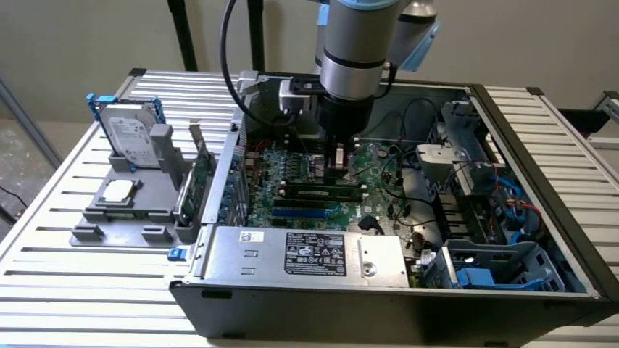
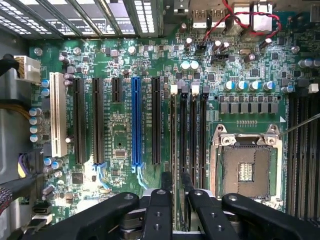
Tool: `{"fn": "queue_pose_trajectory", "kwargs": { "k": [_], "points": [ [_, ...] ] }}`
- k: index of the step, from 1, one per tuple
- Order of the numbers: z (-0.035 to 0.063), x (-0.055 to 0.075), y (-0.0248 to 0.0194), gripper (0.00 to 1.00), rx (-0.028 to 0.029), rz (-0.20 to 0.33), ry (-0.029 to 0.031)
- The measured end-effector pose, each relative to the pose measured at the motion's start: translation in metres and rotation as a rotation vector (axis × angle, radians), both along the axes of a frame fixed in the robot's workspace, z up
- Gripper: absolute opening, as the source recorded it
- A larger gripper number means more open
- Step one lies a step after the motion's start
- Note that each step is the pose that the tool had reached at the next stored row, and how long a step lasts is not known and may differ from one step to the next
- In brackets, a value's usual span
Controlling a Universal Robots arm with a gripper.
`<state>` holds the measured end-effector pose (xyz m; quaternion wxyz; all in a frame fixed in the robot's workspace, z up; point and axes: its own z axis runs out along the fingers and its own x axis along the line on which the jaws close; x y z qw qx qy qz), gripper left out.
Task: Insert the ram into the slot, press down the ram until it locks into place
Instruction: 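Insert the ram into the slot, then press down the ram until it locks into place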
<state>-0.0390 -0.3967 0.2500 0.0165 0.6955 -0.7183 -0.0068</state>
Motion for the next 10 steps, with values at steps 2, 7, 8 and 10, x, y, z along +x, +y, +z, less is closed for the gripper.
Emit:
{"fn": "queue_pose_trajectory", "kwargs": {
  "k": [2,7,8,10],
  "points": [
    [0.0009,-0.0002,0.0,0.13,0.0001,0.0,-0.0001],
    [0.0011,-0.0004,0.0,0.11,0.0,0.0,0.0],
    [0.001,-0.0004,0.0,0.11,0.0,0.0,0.0],
    [0.0011,-0.0004,0.0,0.11,0.0,0.0,0.0]
  ]
}}
